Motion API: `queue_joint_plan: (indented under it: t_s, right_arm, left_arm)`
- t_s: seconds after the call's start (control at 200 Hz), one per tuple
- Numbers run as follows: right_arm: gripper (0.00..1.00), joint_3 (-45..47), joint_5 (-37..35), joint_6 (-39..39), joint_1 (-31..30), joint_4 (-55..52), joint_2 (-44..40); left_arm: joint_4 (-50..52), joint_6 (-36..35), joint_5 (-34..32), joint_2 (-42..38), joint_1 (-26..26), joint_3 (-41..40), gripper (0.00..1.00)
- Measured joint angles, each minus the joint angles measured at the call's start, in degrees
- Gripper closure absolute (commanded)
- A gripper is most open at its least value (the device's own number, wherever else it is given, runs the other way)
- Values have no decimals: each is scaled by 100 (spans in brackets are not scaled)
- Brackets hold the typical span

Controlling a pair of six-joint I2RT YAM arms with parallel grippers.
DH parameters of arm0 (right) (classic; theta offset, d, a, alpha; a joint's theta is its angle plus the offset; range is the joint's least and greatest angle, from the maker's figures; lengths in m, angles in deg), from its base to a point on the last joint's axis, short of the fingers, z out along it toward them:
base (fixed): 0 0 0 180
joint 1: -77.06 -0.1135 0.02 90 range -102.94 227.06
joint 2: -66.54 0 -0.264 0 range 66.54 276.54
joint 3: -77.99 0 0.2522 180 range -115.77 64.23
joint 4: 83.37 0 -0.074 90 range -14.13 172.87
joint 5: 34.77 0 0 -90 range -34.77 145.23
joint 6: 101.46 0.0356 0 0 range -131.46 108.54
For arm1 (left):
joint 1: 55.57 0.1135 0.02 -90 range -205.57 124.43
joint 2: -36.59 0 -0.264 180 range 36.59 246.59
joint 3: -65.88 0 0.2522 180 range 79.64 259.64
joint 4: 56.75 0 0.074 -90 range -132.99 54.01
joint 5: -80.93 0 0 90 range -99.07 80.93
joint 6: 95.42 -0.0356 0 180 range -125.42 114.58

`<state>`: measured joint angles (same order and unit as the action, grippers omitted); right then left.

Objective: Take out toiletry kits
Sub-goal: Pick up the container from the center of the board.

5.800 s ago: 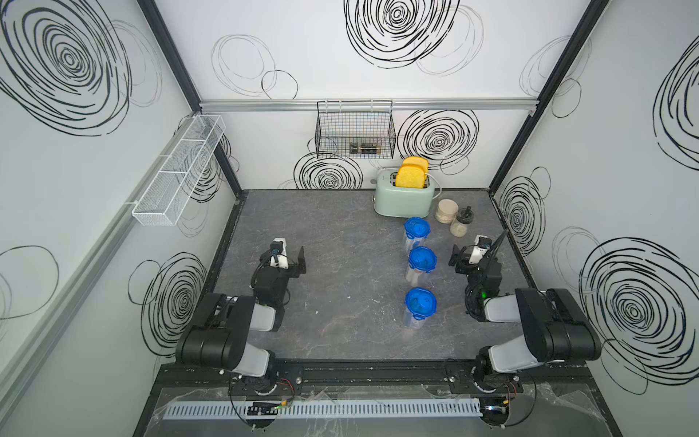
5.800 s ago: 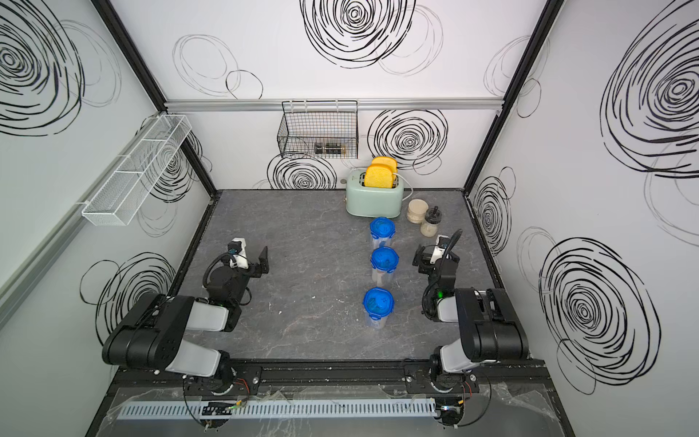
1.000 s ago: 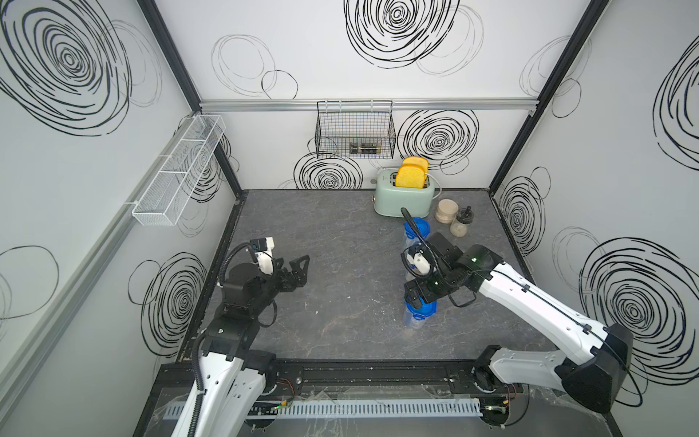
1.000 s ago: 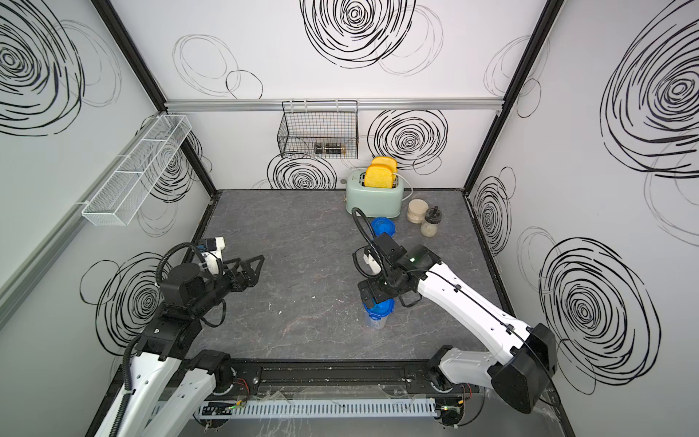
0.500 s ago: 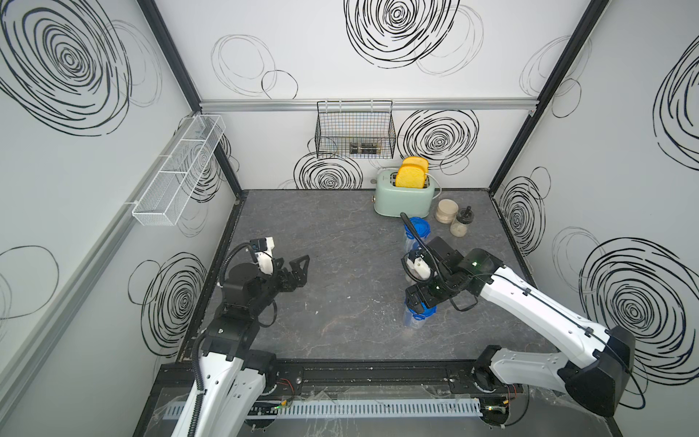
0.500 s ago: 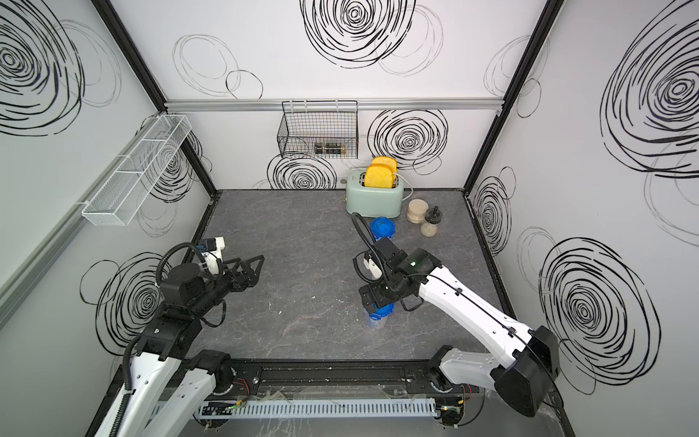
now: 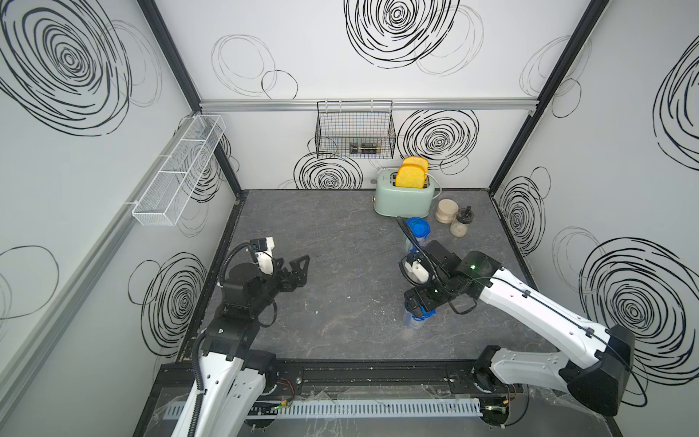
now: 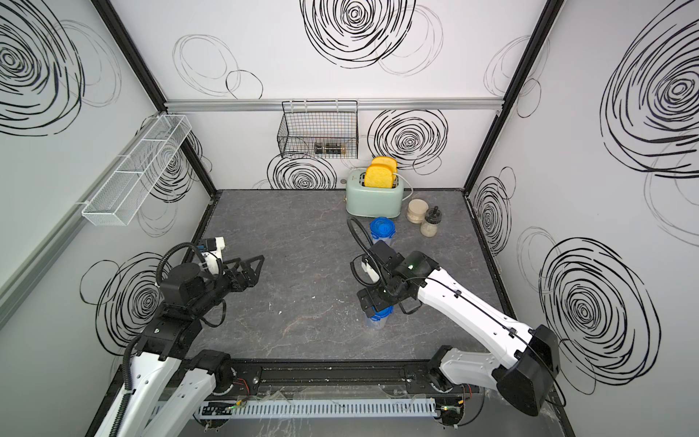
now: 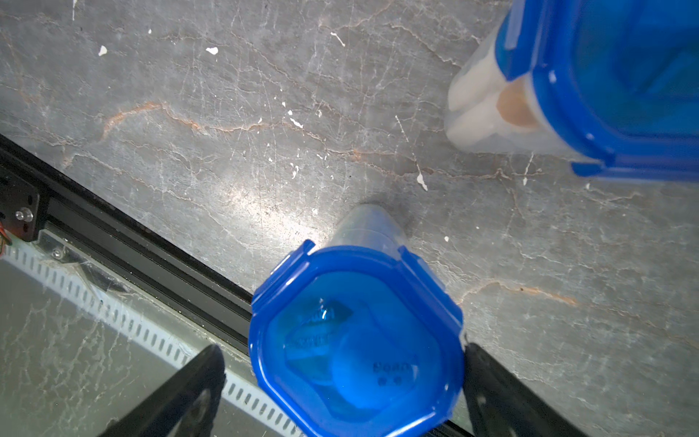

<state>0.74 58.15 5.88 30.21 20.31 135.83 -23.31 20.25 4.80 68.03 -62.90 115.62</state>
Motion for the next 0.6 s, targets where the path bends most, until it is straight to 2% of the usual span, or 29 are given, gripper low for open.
queue_joint_plan:
  t_s: [0.6]
  right_arm:
    - [2,61,-376,63,-144,7,131]
  left_arm:
    - [-2,0,0,7,0,0,4]
